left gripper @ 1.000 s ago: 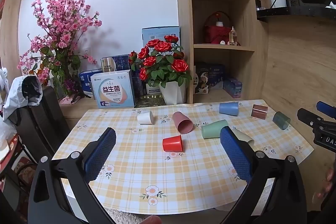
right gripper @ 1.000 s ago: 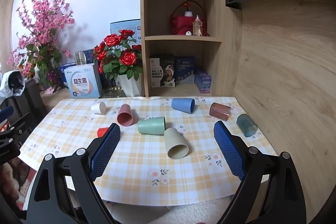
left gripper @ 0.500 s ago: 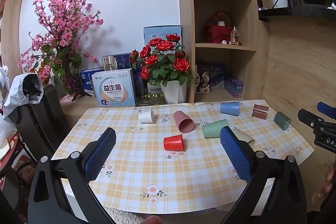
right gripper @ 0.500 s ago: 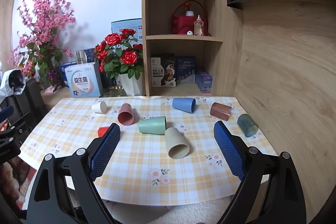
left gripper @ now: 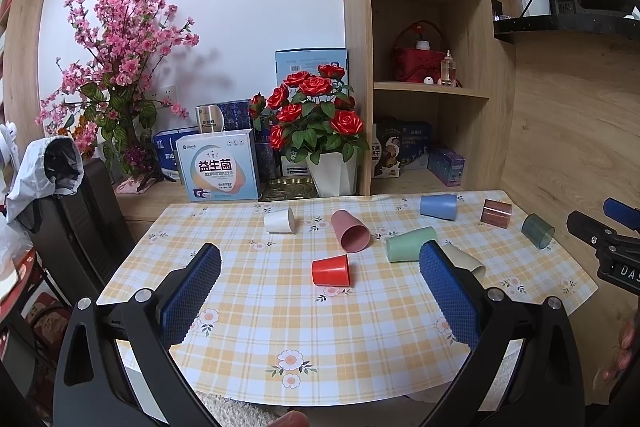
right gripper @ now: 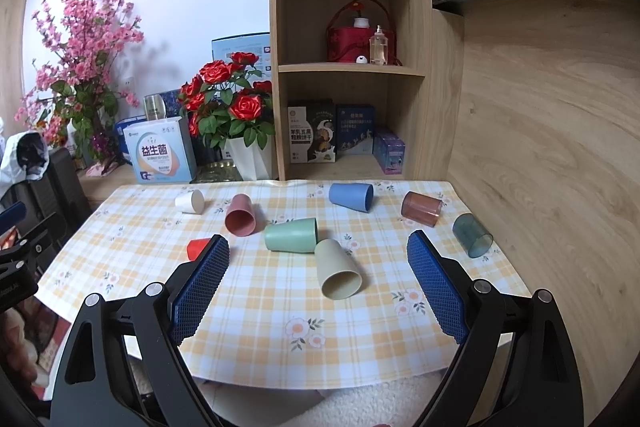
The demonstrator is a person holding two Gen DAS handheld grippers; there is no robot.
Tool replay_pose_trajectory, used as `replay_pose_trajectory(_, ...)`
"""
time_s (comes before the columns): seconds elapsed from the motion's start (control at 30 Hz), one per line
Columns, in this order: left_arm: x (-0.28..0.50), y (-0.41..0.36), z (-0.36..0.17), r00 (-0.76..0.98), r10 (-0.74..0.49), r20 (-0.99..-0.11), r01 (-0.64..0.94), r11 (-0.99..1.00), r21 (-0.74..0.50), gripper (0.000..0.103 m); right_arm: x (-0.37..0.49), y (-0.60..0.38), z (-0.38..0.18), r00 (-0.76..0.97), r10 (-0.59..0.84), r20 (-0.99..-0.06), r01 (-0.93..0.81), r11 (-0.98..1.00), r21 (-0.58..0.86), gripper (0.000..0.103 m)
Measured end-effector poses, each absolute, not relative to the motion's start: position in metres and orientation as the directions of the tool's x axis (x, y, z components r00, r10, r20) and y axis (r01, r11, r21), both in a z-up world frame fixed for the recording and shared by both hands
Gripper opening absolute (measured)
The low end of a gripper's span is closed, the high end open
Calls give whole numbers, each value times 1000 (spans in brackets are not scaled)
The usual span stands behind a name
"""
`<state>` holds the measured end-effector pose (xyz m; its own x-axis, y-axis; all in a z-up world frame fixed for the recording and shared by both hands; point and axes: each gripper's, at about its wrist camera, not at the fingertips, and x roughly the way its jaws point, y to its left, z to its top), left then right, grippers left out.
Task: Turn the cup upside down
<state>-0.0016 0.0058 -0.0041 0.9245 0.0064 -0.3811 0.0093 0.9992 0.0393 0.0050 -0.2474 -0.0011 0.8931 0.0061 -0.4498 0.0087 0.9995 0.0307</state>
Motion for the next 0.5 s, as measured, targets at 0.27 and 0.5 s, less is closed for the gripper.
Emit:
replay_pose_trajectory(0.27, -4, 5, -2, 928, 19, -373, -4, 999, 42, 97, 4, -247, -1, 893, 8, -449, 8, 999, 33, 88)
replay_pose_trajectory(0.5, -7, 5, -1, 930, 21, -366, -8, 999, 38, 97, 2, -247, -1, 895, 9, -445, 6, 999, 33, 88)
